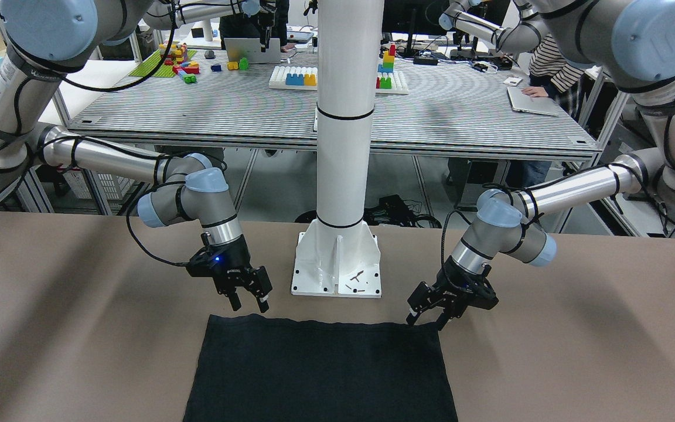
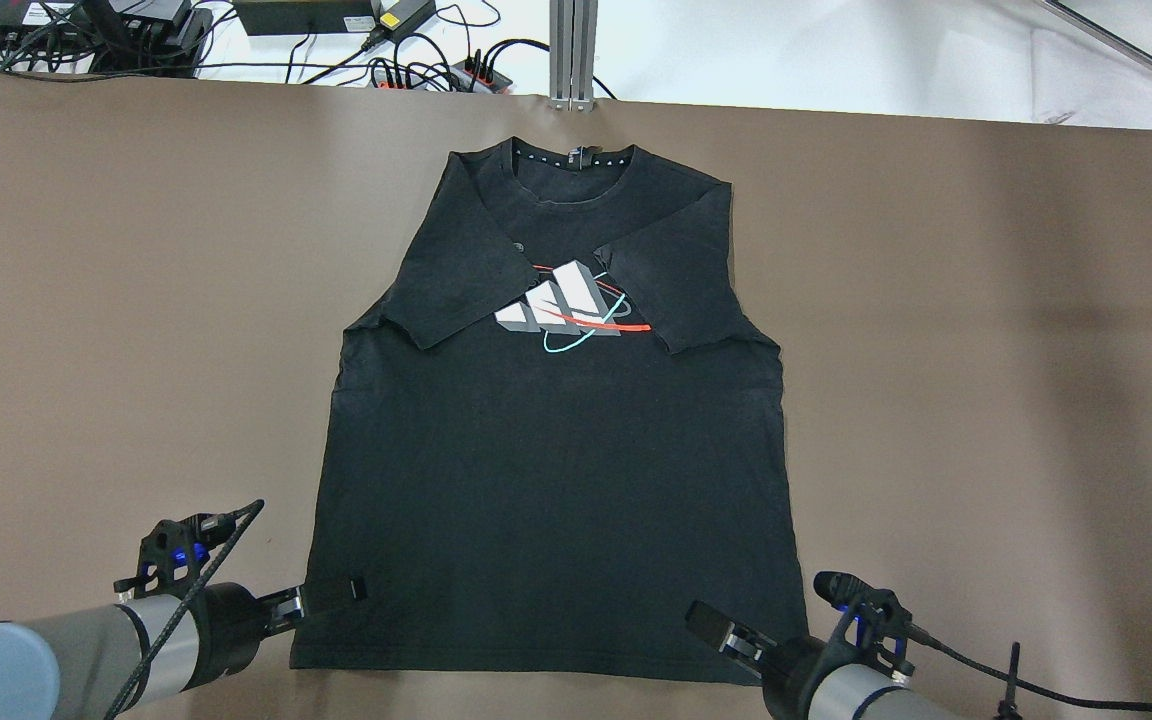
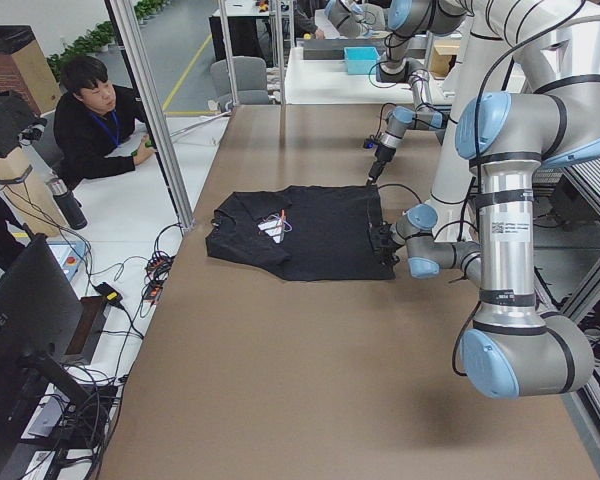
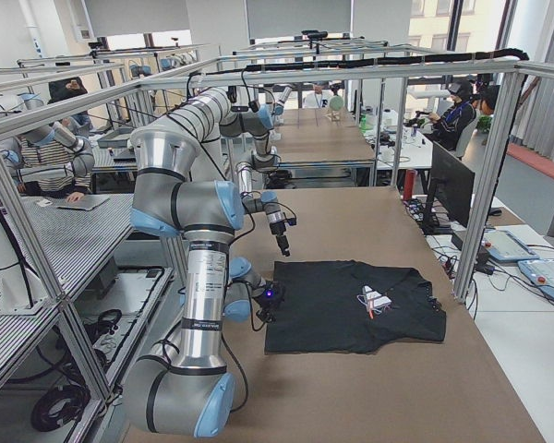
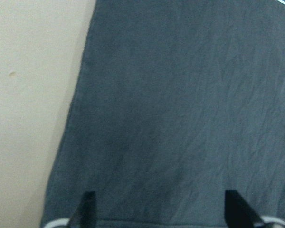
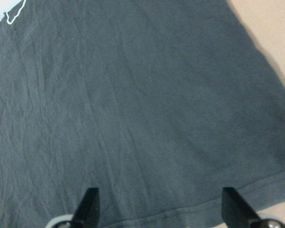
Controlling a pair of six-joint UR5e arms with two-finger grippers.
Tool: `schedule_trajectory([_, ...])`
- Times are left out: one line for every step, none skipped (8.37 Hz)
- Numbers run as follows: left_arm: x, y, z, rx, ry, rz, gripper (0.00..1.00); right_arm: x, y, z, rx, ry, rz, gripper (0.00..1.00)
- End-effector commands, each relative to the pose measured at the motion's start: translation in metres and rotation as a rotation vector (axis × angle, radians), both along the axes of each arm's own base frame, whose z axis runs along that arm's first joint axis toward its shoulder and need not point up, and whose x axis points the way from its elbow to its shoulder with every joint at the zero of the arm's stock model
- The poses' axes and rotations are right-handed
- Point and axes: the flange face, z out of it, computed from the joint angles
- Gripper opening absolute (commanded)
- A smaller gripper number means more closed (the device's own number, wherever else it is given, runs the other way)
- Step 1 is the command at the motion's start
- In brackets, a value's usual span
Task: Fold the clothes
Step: 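Move both grippers to the hem corners nearest the robot and grasp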
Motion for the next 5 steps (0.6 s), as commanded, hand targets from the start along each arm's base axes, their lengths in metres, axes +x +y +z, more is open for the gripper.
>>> schedule_trajectory([0.008, 0.023, 0.042, -0.009, -0.07, 0.003, 0.95, 0.026, 0.014, 0.044, 0.007, -0.011, 0.004, 0.92])
schedule_trajectory([0.013, 0.023, 0.052, -0.008, -0.092, -0.004, 0.95, 0.026, 0.014, 0.043, 0.008, -0.013, 0.005, 0.92])
schedule_trajectory([0.015, 0.025, 0.054, -0.008, -0.095, 0.001, 0.95, 0.026, 0.013, 0.043, 0.009, -0.013, 0.007, 0.92])
schedule_trajectory([0.018, 0.031, 0.055, -0.008, -0.096, 0.012, 0.95, 0.026, 0.013, 0.043, 0.009, -0.013, 0.007, 0.92])
schedule_trajectory([0.019, 0.034, 0.054, -0.017, -0.092, 0.015, 0.94, 0.026, 0.013, 0.043, 0.009, -0.014, 0.007, 0.92])
